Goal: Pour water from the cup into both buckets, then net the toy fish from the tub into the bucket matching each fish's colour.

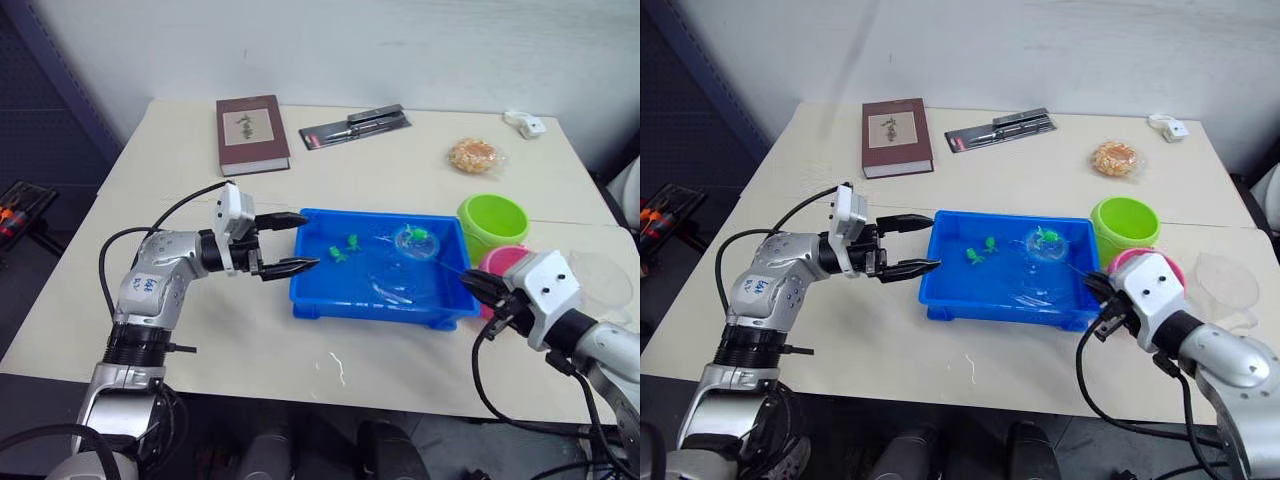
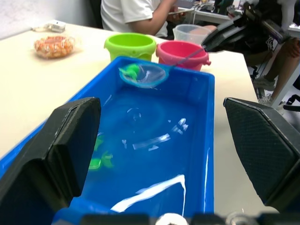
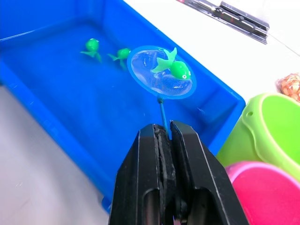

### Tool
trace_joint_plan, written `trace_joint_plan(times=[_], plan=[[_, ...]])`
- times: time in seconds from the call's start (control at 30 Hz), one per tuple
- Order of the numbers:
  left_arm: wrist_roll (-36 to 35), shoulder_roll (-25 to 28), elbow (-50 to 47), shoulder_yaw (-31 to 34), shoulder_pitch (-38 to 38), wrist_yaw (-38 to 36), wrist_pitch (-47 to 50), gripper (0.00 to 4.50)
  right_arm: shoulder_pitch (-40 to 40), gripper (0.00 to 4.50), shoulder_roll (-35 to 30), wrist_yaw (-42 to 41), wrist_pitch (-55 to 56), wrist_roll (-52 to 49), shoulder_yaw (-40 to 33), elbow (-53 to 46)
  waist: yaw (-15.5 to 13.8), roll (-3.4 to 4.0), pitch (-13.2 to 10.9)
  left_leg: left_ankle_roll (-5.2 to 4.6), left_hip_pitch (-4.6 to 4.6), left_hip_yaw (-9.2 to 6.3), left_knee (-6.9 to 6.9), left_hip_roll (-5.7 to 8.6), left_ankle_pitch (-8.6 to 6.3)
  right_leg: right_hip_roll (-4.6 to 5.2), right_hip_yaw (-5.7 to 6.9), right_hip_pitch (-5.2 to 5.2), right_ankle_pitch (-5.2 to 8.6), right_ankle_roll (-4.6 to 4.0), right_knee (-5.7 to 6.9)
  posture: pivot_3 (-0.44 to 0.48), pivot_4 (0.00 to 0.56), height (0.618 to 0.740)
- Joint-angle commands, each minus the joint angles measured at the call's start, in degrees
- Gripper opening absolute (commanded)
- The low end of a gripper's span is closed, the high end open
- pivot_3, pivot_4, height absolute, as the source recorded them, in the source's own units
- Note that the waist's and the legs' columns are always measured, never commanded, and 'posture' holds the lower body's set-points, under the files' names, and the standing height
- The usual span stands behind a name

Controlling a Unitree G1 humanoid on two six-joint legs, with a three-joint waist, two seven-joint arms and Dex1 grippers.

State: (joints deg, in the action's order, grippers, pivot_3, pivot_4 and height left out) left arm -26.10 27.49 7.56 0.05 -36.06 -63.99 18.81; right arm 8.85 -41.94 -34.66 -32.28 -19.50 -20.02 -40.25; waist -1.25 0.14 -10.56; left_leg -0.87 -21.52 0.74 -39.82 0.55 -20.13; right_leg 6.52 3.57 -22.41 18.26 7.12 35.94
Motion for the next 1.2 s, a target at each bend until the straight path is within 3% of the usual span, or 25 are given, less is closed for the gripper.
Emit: trace_joint_plan(times=[0.03, 0.37, 0.6, 0.9, 1.2], plan=[[-1.2, -0.6, -1.1, 0.4, -1.8, 0.1, 0.4, 4.49, 1.6, 0.00, 0.0, -1.2, 5.5, 1.5, -2.1, 0.1, 0.0, 0.00, 0.0, 0.00, 0.00, 0.00, 0.00, -0.01, 0.00, -0.01, 0.00, -0.01, 0.00, 0.00, 0.00, 0.000, 0.150, 0.738], [-1.4, -2.6, -0.3, 0.6, -3.6, 0.4, 0.5, 4.49, 2.4, 0.00, -1.4, -3.0, 6.8, -1.2, -9.3, 0.8, -0.1, 0.00, 0.0, 0.00, 0.01, 0.01, -0.01, 0.00, 0.00, 0.00, 0.00, 0.01, 0.00, 0.00, -0.01, 0.000, 0.150, 0.738], [-1.0, -4.2, 0.2, 0.6, -3.7, 1.3, -0.3, 4.49, -0.1, 0.00, -8.6, -6.1, 13.8, 4.4, -15.4, 13.4, -0.1, -0.01, 0.0, 0.00, 0.02, 0.01, -0.01, 0.01, 0.00, 0.00, 0.00, 0.05, 0.00, 0.00, -0.01, 0.000, 0.150, 0.738], [-1.1, -6.3, 0.1, 0.4, -3.6, 3.3, -0.3, 4.49, -7.3, 0.00, -14.3, 2.3, 35.5, 22.8, -8.2, 35.9, 0.0, -0.01, 0.0, -0.01, 0.05, 0.09, 0.05, 0.00, 0.02, 0.00, -0.03, 0.01, 0.00, 0.00, -0.01, 0.000, 0.150, 0.738], [-1.0, -7.2, -0.2, 0.6, -3.3, 4.4, -0.8, 4.49, -8.6, 0.00, -20.7, 18.9, 56.1, 44.9, -1.2, 46.1, 0.1, 0.02, 0.0, 0.00, 0.05, 0.14, 0.04, 0.00, 0.03, 0.02, -0.07, -0.02, 0.00, 0.00, 0.00, 0.000, 0.150, 0.738]])
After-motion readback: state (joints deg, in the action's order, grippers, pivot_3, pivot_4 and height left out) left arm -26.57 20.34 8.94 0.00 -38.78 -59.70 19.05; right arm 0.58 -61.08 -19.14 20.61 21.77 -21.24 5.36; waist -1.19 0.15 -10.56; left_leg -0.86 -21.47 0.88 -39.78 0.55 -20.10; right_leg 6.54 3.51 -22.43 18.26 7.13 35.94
